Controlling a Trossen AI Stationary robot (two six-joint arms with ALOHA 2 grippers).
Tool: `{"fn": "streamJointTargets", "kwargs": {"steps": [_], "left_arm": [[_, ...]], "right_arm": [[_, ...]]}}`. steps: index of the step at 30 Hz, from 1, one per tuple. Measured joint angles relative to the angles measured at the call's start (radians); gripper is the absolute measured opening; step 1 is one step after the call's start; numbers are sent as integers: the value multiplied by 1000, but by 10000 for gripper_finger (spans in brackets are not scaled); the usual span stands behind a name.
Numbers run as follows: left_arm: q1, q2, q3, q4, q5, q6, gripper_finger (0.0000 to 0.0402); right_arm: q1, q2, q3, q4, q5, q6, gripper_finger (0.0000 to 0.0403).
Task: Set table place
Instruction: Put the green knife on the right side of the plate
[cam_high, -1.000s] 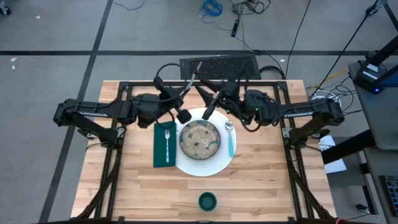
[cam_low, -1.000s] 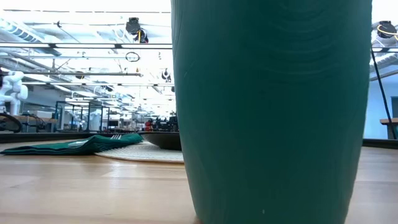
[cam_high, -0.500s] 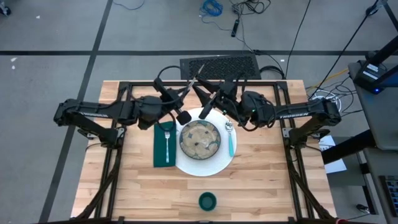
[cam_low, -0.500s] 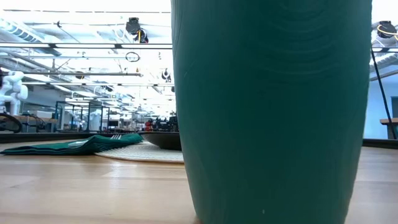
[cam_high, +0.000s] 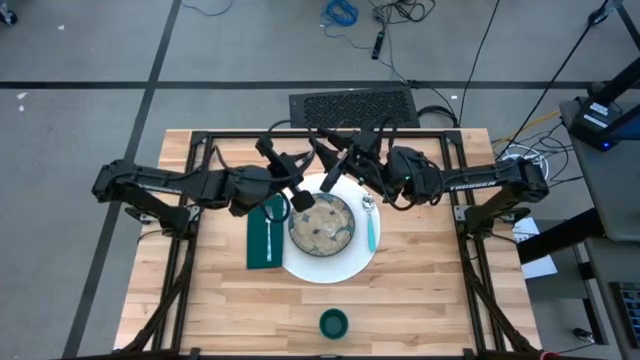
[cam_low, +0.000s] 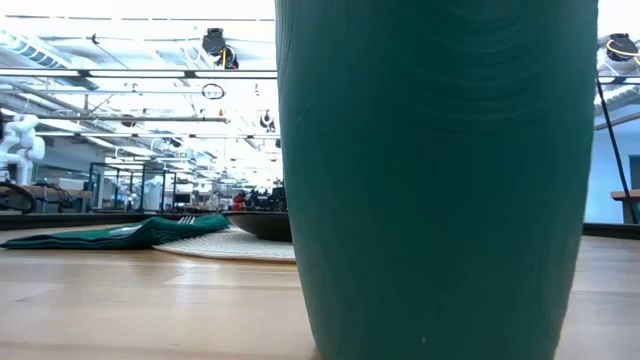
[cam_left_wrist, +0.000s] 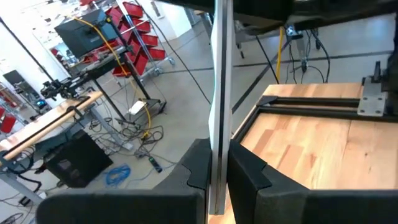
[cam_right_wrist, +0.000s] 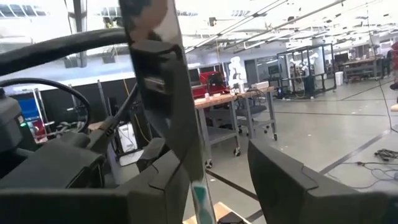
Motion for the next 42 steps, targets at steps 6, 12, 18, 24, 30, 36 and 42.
{"fn": "streamJointTargets", "kwargs": {"steps": [6,12,18,24,30,36,42], "left_arm": [[0,6,0,5,-21,3,15],[0,6,0,6,-36,2,15],[0,6,0,6,-38,-1,15],[0,6,0,2,-38,0,15],[2,6,0,-16,-42,-1,15],[2,6,0,-30,-30,1,38],[1,5,0,-31,-22,2,106]], "right_arm": [[2,0,0,-28,1,5,144],[3,0,0,-53,1,30,142],[3,-1,0,-55,1,31,105],[3,0,0,-64,2,28,28],[2,-3,0,-103,6,71,14],[1,-3,1,-110,4,79,8],[-1,-4,0,-120,-2,75,7]]}}
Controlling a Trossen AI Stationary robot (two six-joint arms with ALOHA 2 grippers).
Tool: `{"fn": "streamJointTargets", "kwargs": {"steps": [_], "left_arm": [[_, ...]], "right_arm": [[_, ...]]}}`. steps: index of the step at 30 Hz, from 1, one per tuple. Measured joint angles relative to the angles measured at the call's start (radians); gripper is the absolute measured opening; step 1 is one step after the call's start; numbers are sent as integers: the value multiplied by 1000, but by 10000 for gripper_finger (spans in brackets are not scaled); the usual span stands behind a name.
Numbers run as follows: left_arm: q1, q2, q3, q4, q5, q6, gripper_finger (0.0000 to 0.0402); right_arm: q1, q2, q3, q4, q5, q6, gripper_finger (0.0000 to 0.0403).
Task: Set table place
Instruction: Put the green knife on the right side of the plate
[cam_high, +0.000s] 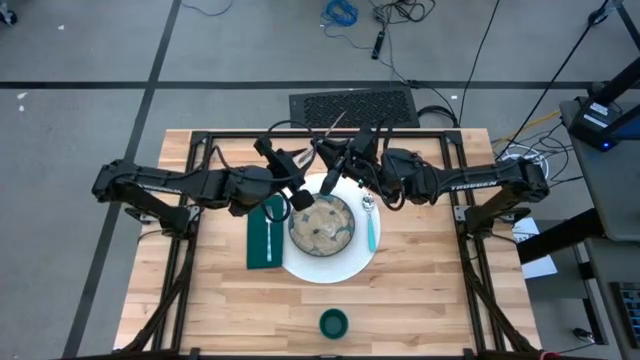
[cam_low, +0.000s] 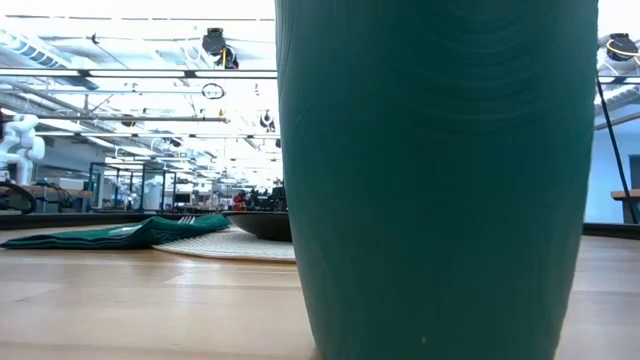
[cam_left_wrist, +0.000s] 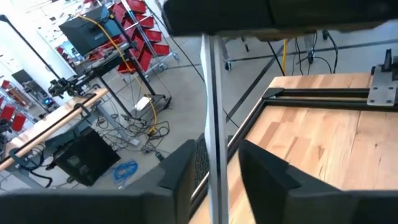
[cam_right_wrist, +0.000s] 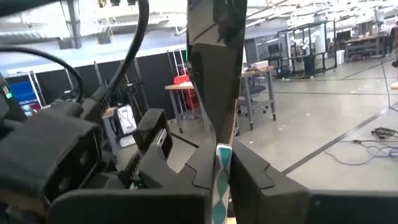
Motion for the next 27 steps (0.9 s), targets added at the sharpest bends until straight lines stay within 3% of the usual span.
{"fn": "streamJointTargets", "kwargs": {"steps": [6,12,18,23,27], "left_arm": [[-4,-26,0,-36,-1,2,164],[-20,-96,0,-185,-13,3,198],[-19,-180,0,-393,-17,-102,201],[3,-217,0,-553,-20,-279,201],[6,-219,0,-633,-20,-365,201]], "right_arm": [[-7,-32,0,-17,8,-39,7],[-18,-115,0,-223,90,23,7],[-52,-166,0,-662,99,410,7],[-85,-138,-1,-1102,-58,771,7],[-85,-90,-20,-1248,-176,912,10]]}}
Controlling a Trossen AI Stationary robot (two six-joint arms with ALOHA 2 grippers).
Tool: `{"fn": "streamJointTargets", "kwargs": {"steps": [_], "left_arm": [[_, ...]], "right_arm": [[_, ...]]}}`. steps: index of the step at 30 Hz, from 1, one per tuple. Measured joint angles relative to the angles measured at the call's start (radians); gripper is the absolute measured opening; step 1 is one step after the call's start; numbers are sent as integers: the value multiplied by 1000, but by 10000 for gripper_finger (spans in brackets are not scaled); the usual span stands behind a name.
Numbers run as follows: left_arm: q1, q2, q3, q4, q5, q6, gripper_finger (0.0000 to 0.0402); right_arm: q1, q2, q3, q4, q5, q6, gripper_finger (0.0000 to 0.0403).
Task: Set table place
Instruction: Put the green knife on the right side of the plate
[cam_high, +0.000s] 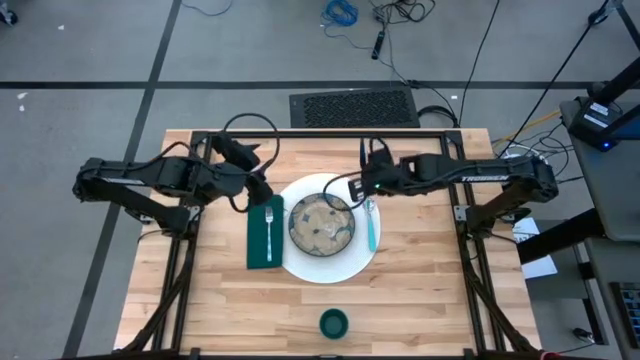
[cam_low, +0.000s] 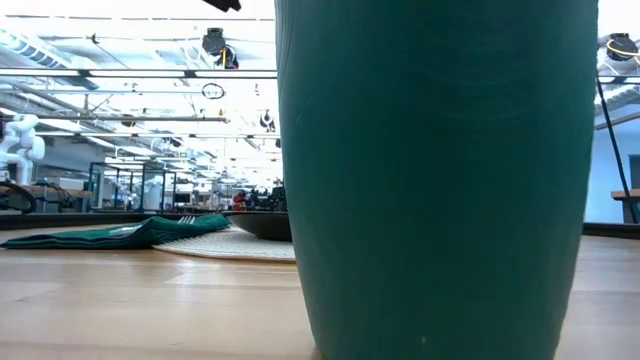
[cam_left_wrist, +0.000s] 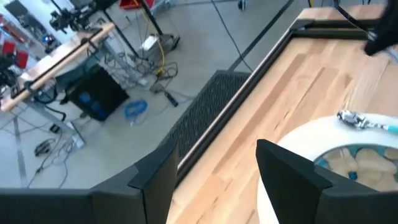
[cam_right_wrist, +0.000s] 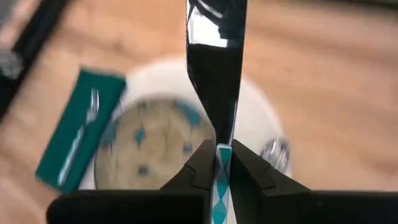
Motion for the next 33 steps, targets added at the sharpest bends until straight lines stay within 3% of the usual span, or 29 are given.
{"fn": "streamJointTargets", "kwargs": {"steps": [7,13,21,33], "left_arm": [[0,0,0,-127,-8,-101,201],[-36,-1,-6,-177,-119,-169,201],[-68,0,-63,-176,-127,-184,201],[-68,0,-96,-164,-128,-215,201]], "right_arm": [[12,50,-101,-7,-239,159,12],[23,60,-280,199,-416,271,13],[31,60,-419,336,-448,363,7],[-2,154,-443,439,-478,349,7]]}}
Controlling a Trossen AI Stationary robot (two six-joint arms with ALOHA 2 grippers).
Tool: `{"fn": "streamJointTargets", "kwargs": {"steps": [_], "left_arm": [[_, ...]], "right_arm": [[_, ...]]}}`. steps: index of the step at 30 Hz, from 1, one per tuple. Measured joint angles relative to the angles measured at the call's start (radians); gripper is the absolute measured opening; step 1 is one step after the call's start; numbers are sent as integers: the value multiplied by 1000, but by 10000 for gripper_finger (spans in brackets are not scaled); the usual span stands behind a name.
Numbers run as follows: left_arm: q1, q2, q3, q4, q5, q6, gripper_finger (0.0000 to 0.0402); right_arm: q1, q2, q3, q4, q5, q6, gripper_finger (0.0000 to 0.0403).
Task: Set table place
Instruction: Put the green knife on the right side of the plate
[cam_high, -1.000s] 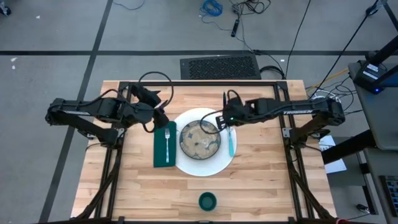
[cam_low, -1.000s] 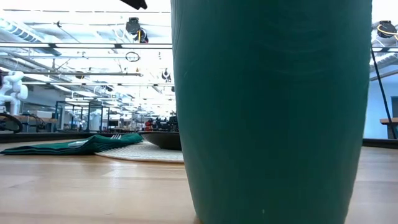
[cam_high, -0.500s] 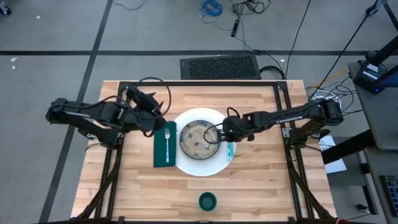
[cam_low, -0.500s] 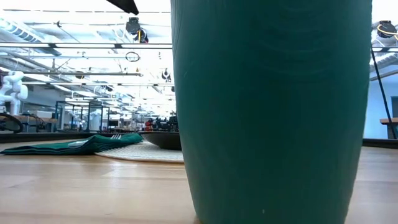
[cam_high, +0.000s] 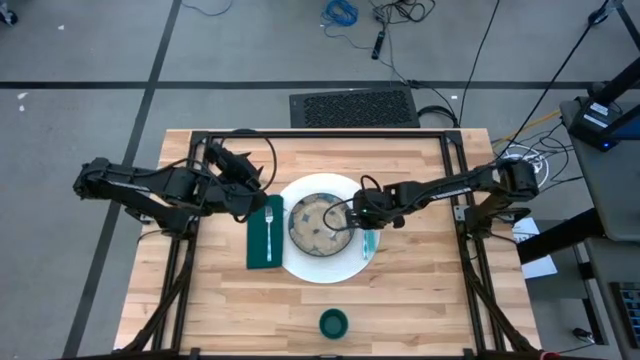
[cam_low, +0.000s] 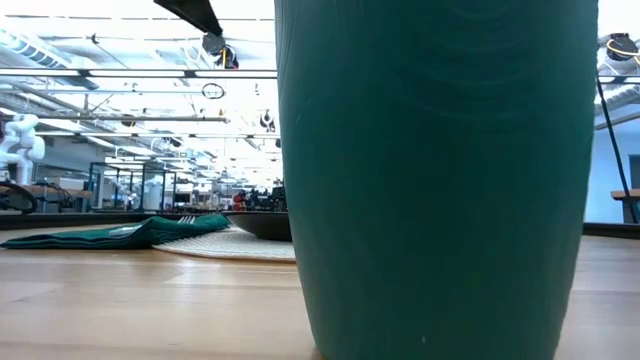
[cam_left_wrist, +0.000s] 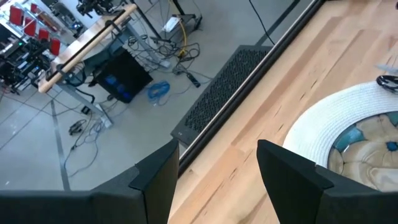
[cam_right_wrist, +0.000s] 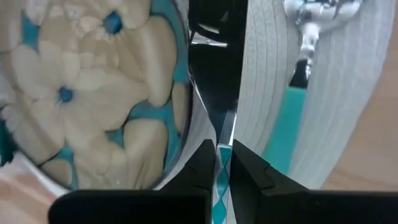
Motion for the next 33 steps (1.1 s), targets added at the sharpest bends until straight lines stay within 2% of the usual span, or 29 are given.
{"fn": "streamJointTargets", "kwargs": {"steps": [13,33], "left_arm": [[0,0,0,-2,0,1,201],[0,0,0,-2,0,1,201]], "right_arm": [[-43,104,0,100,-53,-59,7],[-44,119,1,88,-30,-24,30]]}}
